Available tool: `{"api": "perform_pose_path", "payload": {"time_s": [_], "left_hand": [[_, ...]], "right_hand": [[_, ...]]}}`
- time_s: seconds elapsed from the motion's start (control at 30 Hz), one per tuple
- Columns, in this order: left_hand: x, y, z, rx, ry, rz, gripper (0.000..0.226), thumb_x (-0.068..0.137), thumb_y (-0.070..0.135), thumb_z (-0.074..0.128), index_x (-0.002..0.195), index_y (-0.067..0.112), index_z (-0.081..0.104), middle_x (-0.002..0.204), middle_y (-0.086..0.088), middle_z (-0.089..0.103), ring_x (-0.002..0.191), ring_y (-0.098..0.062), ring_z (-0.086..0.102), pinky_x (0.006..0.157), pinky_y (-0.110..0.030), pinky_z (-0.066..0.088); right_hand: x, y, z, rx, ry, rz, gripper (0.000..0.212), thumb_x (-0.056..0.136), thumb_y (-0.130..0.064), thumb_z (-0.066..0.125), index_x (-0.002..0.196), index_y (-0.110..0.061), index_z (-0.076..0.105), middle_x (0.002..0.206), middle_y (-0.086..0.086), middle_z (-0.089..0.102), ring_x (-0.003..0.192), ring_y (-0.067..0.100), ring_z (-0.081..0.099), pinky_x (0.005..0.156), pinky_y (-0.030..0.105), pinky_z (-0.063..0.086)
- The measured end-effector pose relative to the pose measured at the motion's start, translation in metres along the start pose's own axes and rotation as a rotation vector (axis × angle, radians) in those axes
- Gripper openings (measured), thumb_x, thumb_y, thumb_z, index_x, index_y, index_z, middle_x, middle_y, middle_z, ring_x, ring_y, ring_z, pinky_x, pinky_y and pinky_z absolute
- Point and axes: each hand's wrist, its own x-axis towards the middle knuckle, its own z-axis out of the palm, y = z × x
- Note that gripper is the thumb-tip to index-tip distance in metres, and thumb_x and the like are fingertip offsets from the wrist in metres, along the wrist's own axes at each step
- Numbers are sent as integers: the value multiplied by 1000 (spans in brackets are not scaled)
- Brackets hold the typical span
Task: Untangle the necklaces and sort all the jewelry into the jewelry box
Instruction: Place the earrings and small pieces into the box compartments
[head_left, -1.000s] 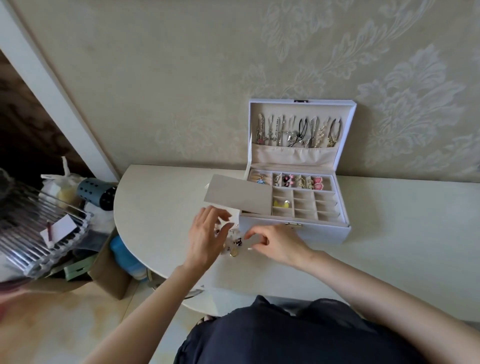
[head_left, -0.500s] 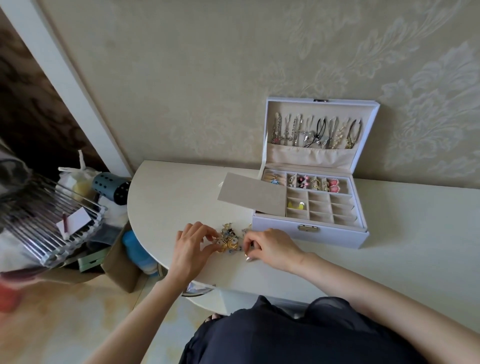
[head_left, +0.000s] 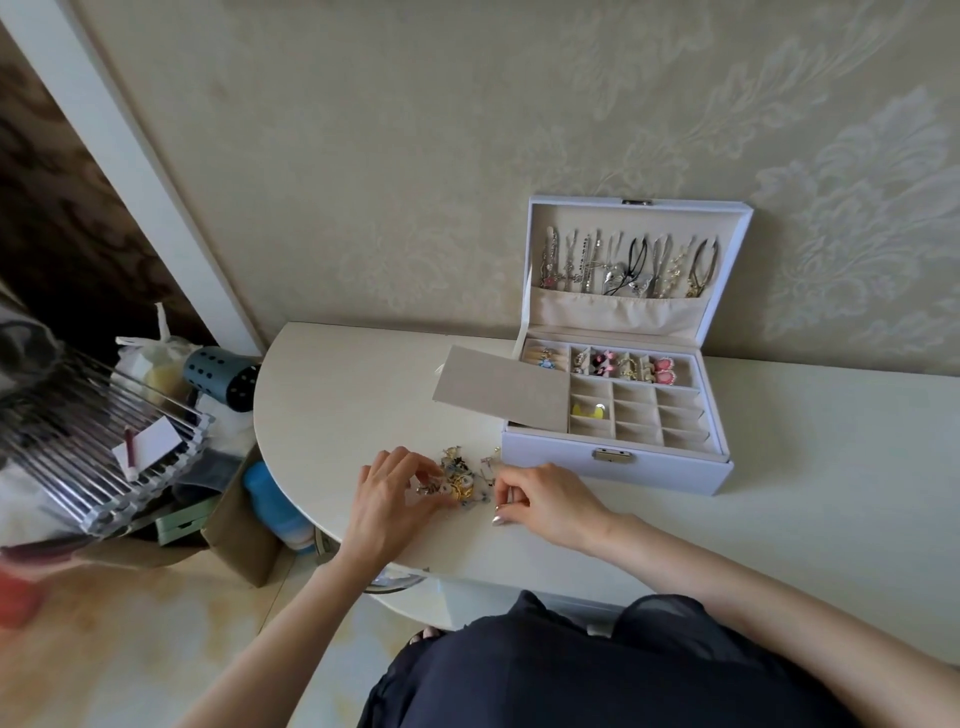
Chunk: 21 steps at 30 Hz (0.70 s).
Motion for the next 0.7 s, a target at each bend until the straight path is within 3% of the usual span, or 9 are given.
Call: {"api": "perform_pose_path", "payload": {"time_s": [0.1, 0.2, 0.47, 0.7], "left_hand": [[4, -4, -5, -87, 90, -126, 12, 82, 25, 69, 90, 26, 61, 86, 11, 57, 83, -14, 51, 77, -32, 39], [8, -13, -7, -29, 82, -180, 12, 86, 13, 65, 95, 21, 64, 93, 4, 59, 85, -20, 52, 77, -35, 41], [17, -1, -5, 97, -70, -155, 16, 82, 39, 68, 94, 28, 67, 95, 10, 53, 92, -14, 42, 77, -27, 26], [34, 10, -14, 260, -258, -76, 17, 84, 38, 65, 100, 32, 61, 104, 8, 51, 102, -14, 42, 82, -28, 29]], "right_hand": [[-3, 2, 0, 58, 15, 18, 9, 84, -25, 67, 88, -18, 63, 64, -16, 51, 65, 9, 51, 64, 25, 40], [-4, 4, 0, 110, 41, 40, 7, 85, -24, 66, 87, -18, 64, 65, -15, 54, 65, 9, 53, 67, 27, 43], [-6, 5, 0, 128, 61, 43, 6, 84, -26, 67, 84, -20, 64, 69, -10, 57, 66, 10, 53, 67, 27, 45], [-8, 5, 0, 126, 59, 57, 8, 83, -27, 67, 84, -19, 65, 73, -6, 61, 68, 12, 54, 68, 29, 46]]}}
